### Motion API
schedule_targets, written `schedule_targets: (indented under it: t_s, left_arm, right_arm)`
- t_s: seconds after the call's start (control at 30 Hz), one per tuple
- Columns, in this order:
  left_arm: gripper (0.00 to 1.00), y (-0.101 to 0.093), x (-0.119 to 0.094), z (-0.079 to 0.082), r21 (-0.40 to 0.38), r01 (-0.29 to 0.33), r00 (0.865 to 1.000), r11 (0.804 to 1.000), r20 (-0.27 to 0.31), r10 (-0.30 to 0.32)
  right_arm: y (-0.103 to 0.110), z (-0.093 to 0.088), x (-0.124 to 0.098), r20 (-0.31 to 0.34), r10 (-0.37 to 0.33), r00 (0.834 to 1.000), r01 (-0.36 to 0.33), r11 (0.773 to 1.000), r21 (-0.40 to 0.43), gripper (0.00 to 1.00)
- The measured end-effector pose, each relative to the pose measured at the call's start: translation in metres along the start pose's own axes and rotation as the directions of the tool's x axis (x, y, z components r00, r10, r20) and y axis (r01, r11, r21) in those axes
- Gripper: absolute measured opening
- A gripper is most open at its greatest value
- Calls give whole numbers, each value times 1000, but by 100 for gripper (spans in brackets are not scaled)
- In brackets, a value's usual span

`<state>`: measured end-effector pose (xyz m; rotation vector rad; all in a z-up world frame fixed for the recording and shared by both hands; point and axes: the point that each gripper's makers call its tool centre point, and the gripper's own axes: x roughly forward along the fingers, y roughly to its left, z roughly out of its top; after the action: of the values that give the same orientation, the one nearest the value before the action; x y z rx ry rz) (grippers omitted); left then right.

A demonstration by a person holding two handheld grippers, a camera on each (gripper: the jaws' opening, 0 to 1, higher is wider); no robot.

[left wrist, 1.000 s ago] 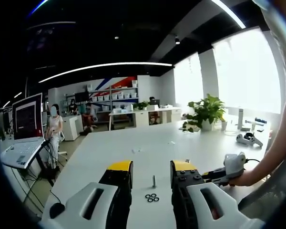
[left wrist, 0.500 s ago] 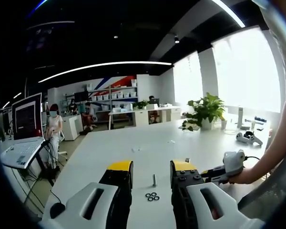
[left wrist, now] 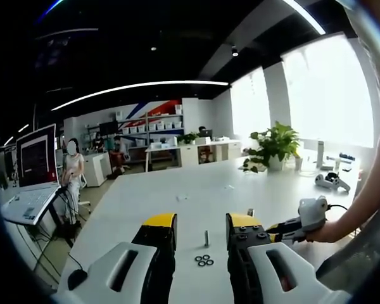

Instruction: Place the washer onto the threaded stud by aligning its center hole with the stud, sliding it down to the base, and recovering from edge contact or off-axis alignment until the washer reaches the visible bottom stop.

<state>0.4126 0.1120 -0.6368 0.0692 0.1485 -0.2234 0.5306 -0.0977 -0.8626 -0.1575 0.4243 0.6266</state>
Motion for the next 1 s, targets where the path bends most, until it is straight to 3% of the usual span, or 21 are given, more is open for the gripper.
schedule_targets:
  t_s: [0.4,1.0]
  left_arm:
    - [29,2,1,0,-3,-5,1000,1000,3,5]
    - [29,5,1,4,-11,-9,1000,1000,14,9]
  right_arm:
    - [1,4,-4,5,-4,1000,4,1000,-19,26]
    - [-1,25,-7,31,-10,999,11,999,-32,26]
